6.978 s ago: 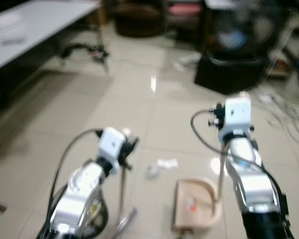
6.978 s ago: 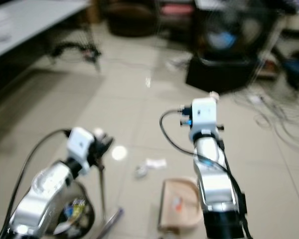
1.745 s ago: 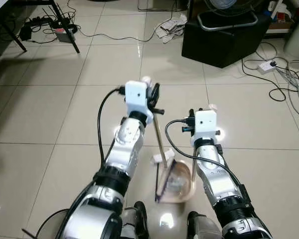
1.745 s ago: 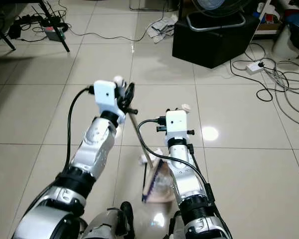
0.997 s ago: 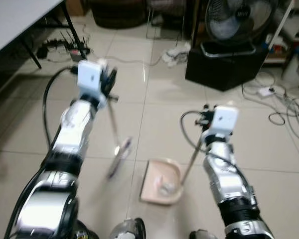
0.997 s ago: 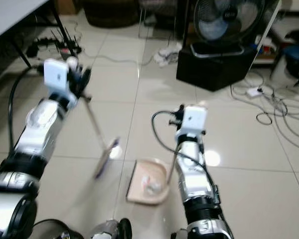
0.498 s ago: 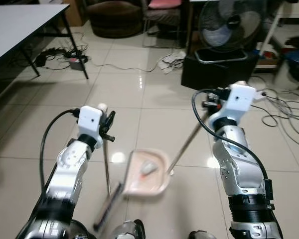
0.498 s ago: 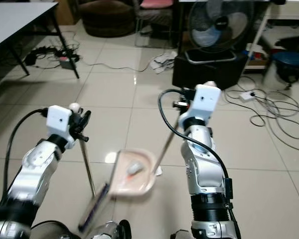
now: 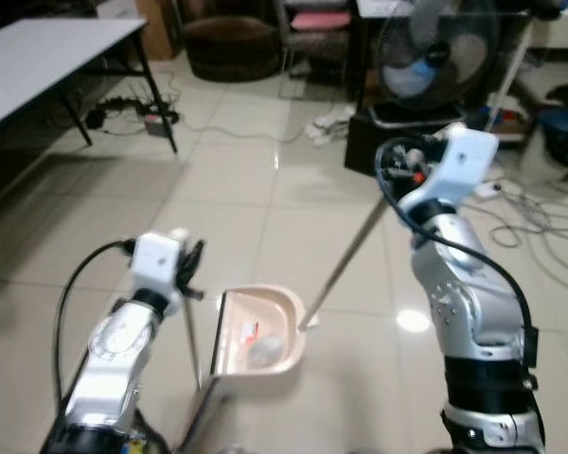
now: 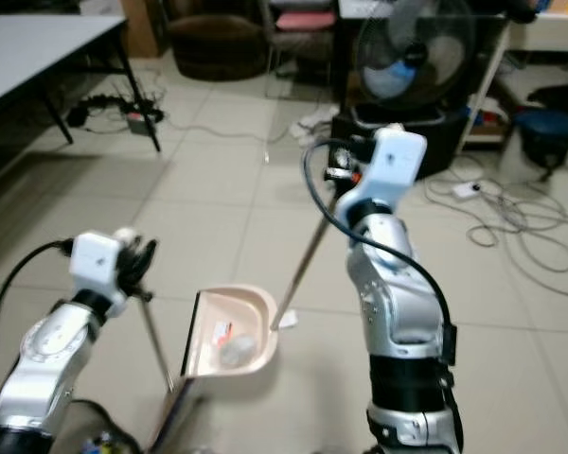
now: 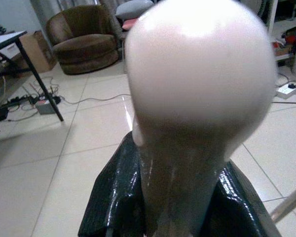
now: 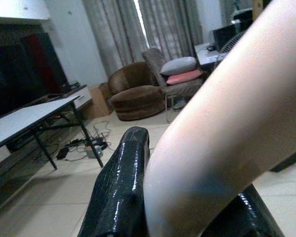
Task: Sweep floor
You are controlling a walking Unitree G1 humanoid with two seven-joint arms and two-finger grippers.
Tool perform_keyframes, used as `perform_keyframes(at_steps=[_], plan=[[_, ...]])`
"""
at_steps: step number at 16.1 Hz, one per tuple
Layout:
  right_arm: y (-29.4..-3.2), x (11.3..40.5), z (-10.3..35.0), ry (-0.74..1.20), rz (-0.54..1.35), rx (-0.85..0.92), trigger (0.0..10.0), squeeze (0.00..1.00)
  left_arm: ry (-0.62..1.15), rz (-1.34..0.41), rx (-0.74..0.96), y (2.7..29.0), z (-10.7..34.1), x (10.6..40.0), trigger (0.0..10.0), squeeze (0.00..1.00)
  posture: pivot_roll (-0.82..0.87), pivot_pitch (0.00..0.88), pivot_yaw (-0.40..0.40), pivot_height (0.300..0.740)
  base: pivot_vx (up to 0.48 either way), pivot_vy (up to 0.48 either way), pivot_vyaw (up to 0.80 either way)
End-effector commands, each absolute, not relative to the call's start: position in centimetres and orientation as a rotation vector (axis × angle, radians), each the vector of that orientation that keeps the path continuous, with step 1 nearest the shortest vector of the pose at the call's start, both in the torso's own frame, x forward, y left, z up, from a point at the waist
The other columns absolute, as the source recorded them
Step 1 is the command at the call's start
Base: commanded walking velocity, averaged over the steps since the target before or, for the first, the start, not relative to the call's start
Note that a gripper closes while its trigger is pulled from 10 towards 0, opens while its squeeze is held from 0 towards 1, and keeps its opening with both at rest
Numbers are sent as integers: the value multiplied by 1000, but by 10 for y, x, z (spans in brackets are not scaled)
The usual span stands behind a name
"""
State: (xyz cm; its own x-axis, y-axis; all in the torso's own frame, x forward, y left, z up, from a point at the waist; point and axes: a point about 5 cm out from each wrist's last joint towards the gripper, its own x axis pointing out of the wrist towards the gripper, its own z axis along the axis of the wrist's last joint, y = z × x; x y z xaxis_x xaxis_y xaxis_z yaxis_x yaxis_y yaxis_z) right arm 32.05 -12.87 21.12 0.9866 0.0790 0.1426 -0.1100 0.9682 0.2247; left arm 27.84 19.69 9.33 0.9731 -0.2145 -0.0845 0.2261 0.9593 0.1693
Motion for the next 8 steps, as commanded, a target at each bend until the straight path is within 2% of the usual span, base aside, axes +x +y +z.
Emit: perform_keyframes(at_steps=[1, 5, 8], plan=[[-125, 319, 232, -197, 144, 269, 10000, 0, 32, -219, 202, 195, 102, 278, 10000, 0, -96, 0, 94, 740, 0, -480, 0], [-123, 317, 242, -191, 175, 273, 10000, 0, 60, -210, 192, 193, 98, 272, 10000, 0, -98, 0, 85, 740, 0, -480, 0], [-123, 318, 251, -199, 187, 278, 10000, 0, 121, -200, 186, 194, 87, 266, 10000, 0, -94, 0, 80, 740, 0, 0, 0]])
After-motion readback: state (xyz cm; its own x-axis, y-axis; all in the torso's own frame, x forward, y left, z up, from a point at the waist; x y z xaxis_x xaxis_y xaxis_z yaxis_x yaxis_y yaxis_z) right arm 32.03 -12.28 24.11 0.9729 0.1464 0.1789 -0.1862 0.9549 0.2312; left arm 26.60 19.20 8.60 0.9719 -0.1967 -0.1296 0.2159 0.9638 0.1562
